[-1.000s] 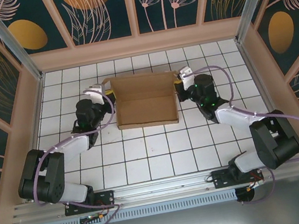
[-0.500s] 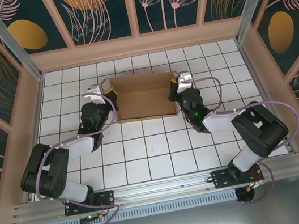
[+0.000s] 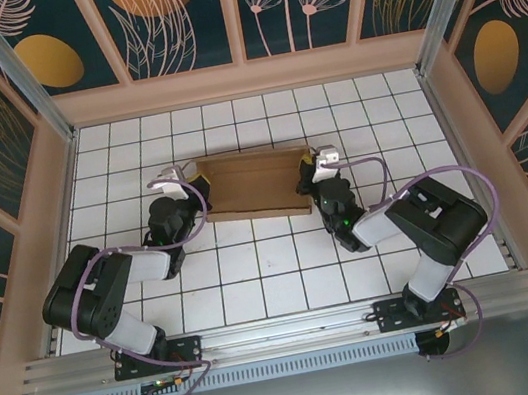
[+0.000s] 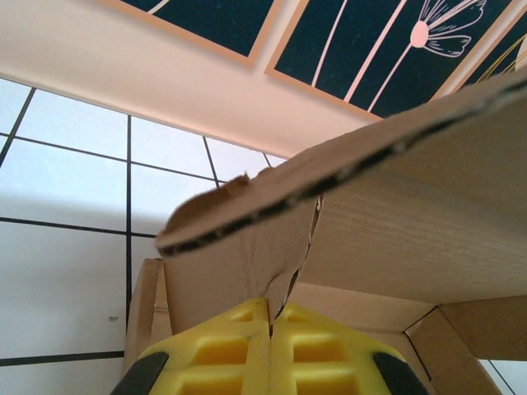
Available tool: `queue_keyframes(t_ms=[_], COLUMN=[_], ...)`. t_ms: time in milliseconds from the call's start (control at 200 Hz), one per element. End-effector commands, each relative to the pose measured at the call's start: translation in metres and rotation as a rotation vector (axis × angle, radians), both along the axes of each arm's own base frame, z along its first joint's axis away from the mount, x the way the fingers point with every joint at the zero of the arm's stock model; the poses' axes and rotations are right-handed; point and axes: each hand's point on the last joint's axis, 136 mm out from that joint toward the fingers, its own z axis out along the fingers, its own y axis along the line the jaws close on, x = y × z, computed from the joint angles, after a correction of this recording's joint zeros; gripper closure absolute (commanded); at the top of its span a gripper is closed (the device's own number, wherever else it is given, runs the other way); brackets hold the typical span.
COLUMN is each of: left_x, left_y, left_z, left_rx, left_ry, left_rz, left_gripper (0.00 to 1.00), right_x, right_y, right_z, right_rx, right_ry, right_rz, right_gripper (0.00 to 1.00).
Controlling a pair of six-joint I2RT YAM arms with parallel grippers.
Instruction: Fold the paper box
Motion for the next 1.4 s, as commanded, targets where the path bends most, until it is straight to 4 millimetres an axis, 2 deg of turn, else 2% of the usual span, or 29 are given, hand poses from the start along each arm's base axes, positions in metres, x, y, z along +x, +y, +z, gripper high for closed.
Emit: queue_keyframes(t_ms=[0,90,285,470,721,886,1061,1391], left_x=[-0.010,-0.007,-0.004,-0.006,-0.017,-0.024,-0.034,-0.048], left_y=[-0.011,-0.013,-0.019,-0.019,-0.016,-0.011,-0.003,0.021], left_z=[-0.009,-0.006,0.006,0.004,-0.011,-0.019,-0.035,-0.071], left_rx=[-0.006,0.013,0.025,0.016,0.002,0.006,0.014,0.076], left_ry=[0.046,0.046,0.037,0.048,0.081,0.112,0.162,0.268], left_rz=[-0.052,-0.062,-0.085,-0.088,-0.091,-0.075,-0.042,0.064], left_gripper=[1.00,1.00,1.00,1.00,1.00,1.00,1.00,1.00], right_x=[-0.006,-0.003,0.020,0.023,0.007,-0.008,-0.024,-0.042], right_y=[0.005,0.005,0.004,0.011,0.009,0.007,0.003,-0.004], right_z=[-0.006,0.001,0.009,0.013,-0.006,-0.031,-0.047,-0.059], right_rx=[0.035,0.044,0.127,0.200,0.231,0.219,0.199,0.188], right_ry=[0.014,0.021,0.121,0.135,0.123,0.159,0.170,0.166], right_rz=[0.006,-0.031,-0.217,-0.242,-0.168,-0.109,-0.062,-0.034], right_gripper=[1.00,1.00,1.00,1.00,1.00,1.00,1.00,0.98])
